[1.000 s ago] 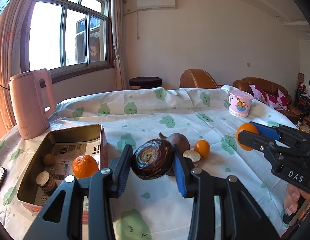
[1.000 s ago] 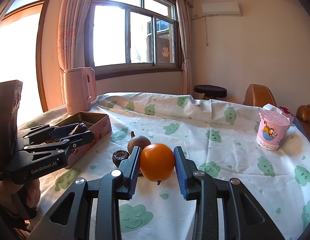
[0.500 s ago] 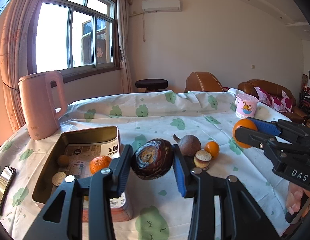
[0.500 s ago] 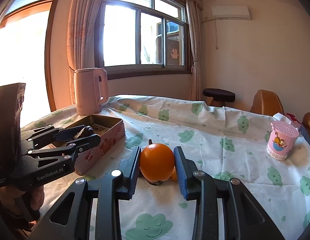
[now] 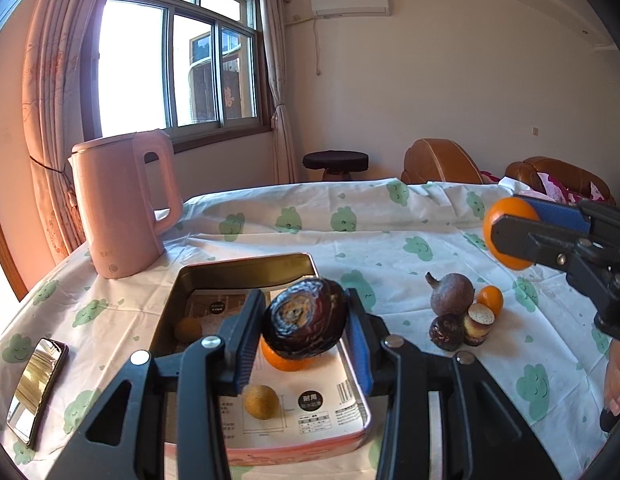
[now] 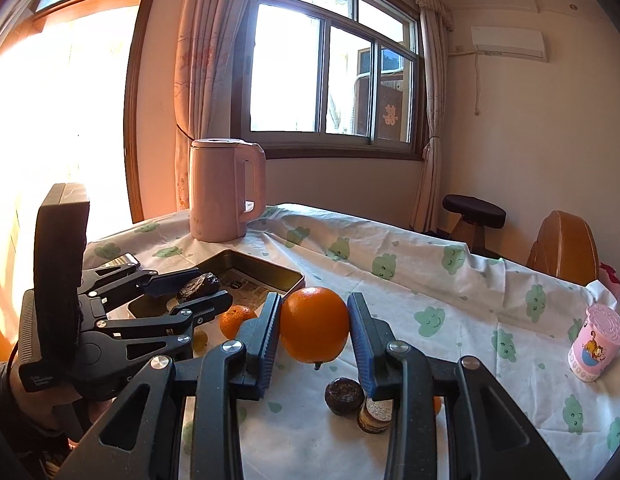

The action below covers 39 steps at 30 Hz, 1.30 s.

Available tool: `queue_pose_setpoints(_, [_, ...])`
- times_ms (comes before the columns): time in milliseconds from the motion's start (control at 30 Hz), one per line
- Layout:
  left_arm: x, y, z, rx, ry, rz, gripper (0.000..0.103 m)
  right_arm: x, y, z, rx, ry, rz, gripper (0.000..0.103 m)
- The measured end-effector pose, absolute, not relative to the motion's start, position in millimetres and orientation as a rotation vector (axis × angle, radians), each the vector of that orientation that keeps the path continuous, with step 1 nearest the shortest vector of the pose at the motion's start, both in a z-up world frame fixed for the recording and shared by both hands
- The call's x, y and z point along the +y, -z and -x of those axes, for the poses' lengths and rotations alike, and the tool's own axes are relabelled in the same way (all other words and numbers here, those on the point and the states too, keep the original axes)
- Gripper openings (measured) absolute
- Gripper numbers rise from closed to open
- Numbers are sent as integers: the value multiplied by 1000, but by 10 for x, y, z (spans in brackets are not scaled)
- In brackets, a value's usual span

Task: Organize fruits
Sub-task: 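Lower the dark fruit into the tin with the left tool while the right tool lowers the orange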

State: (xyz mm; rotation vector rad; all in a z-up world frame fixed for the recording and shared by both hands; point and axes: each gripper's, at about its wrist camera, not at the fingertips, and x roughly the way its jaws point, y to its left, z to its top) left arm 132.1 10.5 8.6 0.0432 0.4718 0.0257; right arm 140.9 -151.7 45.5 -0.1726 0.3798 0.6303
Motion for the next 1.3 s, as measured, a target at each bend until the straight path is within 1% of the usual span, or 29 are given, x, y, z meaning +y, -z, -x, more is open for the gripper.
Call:
queue_pose_setpoints(733, [620,21,-1629,569,-102,-48,41,-841,-494,-1709,421,-684,236,36])
queue_pose_setpoints(1300, [833,155,-1806,638,-132,-36,41,-527,-257,-1931,502,-703,224,36])
